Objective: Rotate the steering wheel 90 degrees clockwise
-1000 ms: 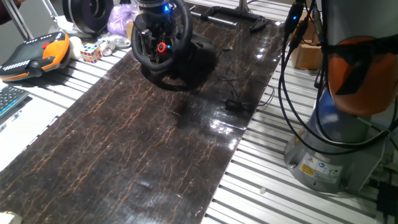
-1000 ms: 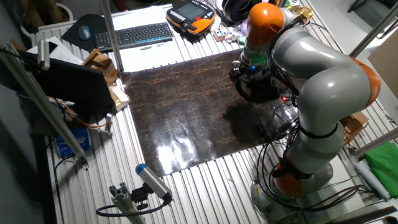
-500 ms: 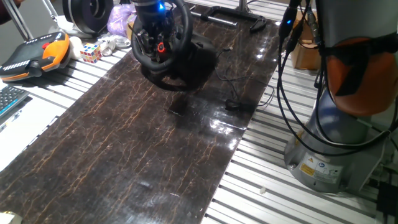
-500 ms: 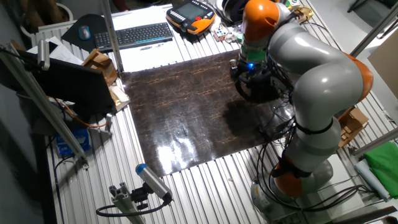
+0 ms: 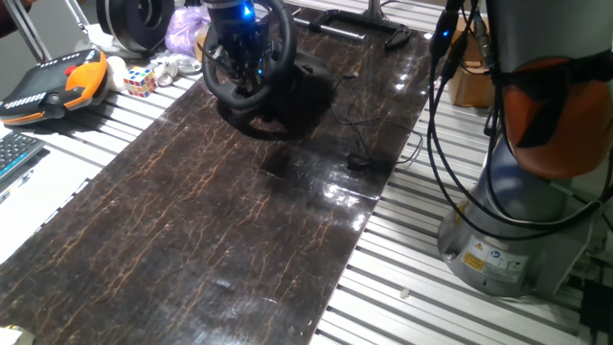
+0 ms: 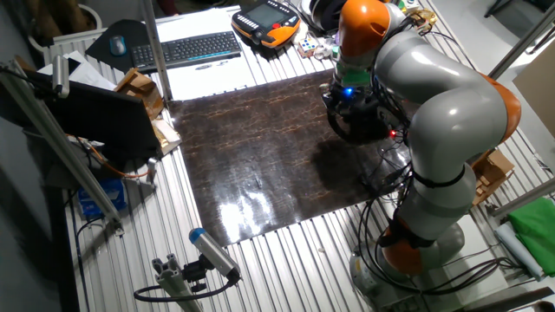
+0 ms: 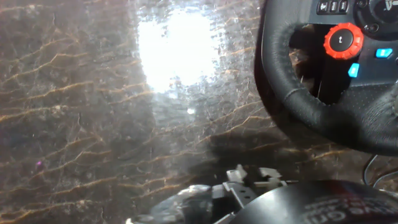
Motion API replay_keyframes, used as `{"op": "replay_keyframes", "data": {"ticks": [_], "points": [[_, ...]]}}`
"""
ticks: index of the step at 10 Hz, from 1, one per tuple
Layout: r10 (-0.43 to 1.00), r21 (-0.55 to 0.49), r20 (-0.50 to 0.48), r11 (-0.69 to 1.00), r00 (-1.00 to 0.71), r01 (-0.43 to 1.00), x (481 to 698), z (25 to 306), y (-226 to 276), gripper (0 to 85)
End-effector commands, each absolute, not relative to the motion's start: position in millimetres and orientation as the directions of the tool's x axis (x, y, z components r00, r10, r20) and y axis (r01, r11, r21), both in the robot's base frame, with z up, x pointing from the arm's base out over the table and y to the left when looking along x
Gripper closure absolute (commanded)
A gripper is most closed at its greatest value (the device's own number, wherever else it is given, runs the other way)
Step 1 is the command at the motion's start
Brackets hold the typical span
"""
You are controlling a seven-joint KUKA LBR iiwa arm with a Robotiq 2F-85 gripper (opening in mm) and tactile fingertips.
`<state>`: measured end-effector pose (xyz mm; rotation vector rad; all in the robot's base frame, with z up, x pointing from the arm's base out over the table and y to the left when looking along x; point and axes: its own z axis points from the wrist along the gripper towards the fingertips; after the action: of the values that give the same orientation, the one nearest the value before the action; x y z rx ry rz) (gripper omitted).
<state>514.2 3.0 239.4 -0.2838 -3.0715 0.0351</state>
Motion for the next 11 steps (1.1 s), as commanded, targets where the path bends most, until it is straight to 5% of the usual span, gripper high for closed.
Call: {"op": "replay_keyframes", "data": {"ticks": [1, 7, 11], "points": [[0.188, -0.028, 0.05, 0.982, -0.981, 0.187, 514, 239, 3, 84.3], [0.419, -0.071, 0.018, 0.906, -0.908, 0.417, 516, 237, -8, 84.3], [0.666, -0.178, -0.124, 0.714, -0.736, 0.677, 516, 238, -11, 84.3]]}}
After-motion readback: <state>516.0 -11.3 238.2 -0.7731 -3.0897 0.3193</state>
